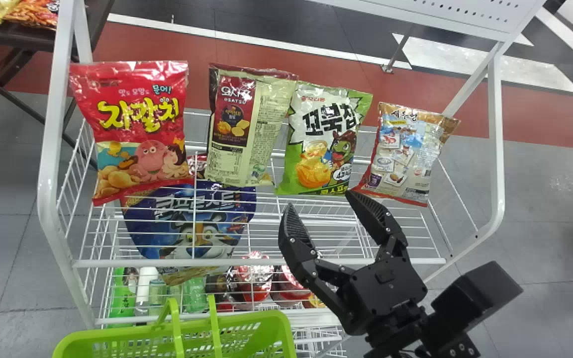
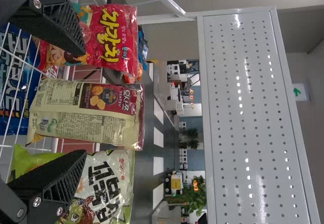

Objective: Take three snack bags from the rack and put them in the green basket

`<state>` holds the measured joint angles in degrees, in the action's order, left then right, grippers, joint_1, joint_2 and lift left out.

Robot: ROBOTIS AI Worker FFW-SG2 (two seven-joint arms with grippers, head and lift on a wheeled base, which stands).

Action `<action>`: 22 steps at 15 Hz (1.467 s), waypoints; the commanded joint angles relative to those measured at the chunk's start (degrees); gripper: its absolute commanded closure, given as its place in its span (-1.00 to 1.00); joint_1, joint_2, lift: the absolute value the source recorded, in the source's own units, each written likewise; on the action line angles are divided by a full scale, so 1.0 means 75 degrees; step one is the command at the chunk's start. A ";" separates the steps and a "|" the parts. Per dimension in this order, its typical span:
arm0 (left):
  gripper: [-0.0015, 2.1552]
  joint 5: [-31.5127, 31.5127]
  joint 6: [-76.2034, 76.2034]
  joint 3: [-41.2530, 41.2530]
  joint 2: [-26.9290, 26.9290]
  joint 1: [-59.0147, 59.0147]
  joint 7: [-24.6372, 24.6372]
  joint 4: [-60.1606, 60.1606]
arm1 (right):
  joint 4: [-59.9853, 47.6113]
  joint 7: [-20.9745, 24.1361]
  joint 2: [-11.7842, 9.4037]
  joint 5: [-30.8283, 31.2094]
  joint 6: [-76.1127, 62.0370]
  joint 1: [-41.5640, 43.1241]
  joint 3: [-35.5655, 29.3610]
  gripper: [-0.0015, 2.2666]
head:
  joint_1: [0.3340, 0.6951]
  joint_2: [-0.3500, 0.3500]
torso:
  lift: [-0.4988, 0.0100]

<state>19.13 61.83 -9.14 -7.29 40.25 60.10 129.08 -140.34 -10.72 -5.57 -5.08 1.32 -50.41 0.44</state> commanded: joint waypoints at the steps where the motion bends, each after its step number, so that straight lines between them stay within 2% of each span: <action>1: 0.30 -0.0031 0.0024 -0.0012 0.0000 0.0000 0.0003 0.0027 | 0.0091 0.0000 0.0005 0.0010 0.0006 0.0065 0.0023 -0.88 | 1.00 -1.00 | 0.93; 12: 0.31 -0.0148 0.0423 -0.0094 -0.0012 -0.0082 -0.0021 0.0109 | 0.0782 0.0012 0.0005 0.0080 -0.0322 0.0546 0.0152 -0.88 | 1.00 -1.00 | 0.93; 14: 0.31 -0.0148 0.0423 -0.0094 -0.0024 -0.0094 -0.0021 0.0121 | 0.1192 0.0012 0.0016 0.0185 0.0404 0.1354 0.0421 -0.88 | 1.00 -1.00 | 0.93; 16: 0.31 -0.0172 0.0493 -0.0212 -0.0106 -0.0293 -0.0009 0.0121 | 0.1802 0.0164 0.0051 0.0467 0.1529 0.2597 0.1171 -0.88 | 1.00 -1.00 | 0.93; 19: 0.31 -0.0148 0.0493 -0.0212 -0.0118 -0.0328 0.0073 0.0074 | 0.3150 0.0187 0.0180 0.0654 0.1881 0.4307 0.2015 -0.88 | 1.00 -0.96 | 0.93; 20: 0.31 -0.0148 0.0493 -0.0212 -0.0118 -0.0328 0.0085 0.0074 | 0.3560 0.0187 0.0274 0.0619 0.1904 0.4729 0.2167 -0.88 | 1.00 -0.84 | 0.93; 21: 0.31 -0.0148 0.0470 -0.0212 -0.0118 -0.0328 0.0096 0.0074 | 0.4017 0.0187 0.0380 0.0525 0.1904 0.5151 0.2249 -0.88 | 1.00 -0.61 | 0.93; 22: 0.31 -0.0148 0.0470 -0.0212 -0.0118 -0.0328 0.0108 0.0074 | 0.4368 0.0176 0.0508 0.0432 0.1904 0.5526 0.2331 -0.88 | 1.00 -0.52 | 0.93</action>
<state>18.02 65.41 -10.72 -8.19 37.81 60.84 129.65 -111.58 -9.35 -2.95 -1.00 15.51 -13.06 16.98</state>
